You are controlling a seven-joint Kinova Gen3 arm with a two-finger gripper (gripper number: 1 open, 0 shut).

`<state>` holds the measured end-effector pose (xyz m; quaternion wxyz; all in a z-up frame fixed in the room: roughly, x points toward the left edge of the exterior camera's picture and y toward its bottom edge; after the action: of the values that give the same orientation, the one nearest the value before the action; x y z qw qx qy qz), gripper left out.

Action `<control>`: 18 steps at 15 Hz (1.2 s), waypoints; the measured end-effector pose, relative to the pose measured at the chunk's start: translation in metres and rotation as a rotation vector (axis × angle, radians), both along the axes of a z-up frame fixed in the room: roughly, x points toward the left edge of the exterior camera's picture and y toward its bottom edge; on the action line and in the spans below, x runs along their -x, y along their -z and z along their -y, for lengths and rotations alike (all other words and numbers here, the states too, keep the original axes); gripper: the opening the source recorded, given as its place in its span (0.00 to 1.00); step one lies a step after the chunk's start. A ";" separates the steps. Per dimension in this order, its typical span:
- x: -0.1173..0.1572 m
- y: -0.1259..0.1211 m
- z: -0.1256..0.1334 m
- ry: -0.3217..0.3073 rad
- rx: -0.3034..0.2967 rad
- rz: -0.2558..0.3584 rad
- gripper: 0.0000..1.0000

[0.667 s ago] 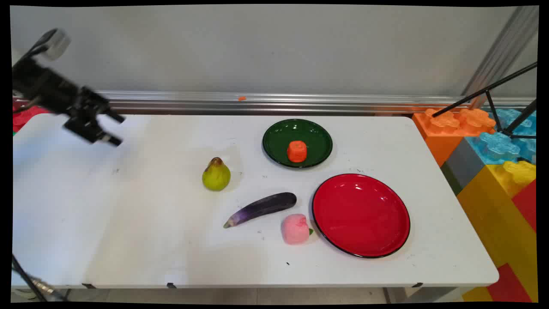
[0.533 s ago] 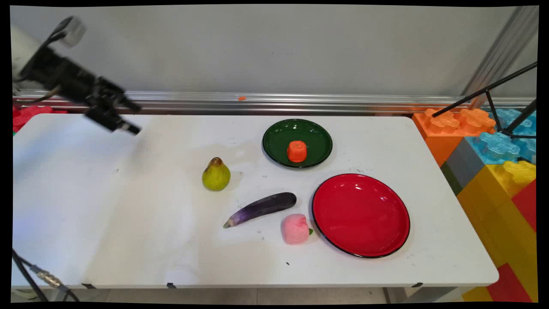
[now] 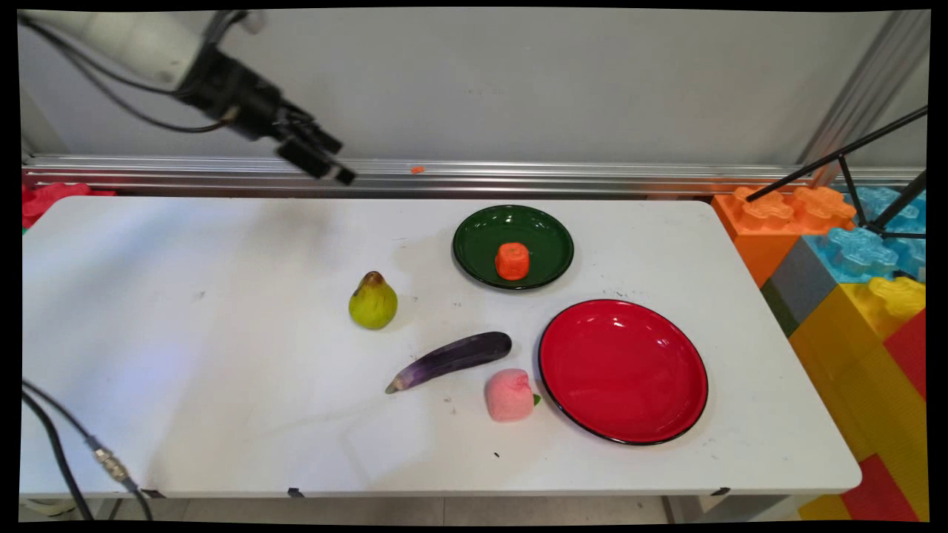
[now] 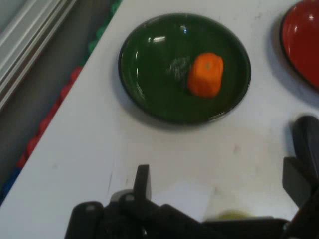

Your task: Pick up the mandarin from the green plate

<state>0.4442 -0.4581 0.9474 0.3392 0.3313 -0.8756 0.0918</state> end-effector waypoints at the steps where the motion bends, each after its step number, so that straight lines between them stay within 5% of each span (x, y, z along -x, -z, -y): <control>1: 0.013 0.001 0.010 -0.011 0.000 -0.009 1.00; 6: 0.068 0.019 0.049 -0.053 -0.021 -0.035 1.00; 18: 0.160 0.108 0.103 -0.072 -0.056 -0.020 1.00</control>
<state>0.2837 -0.5616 0.8396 0.3352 0.3727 -0.8620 0.0760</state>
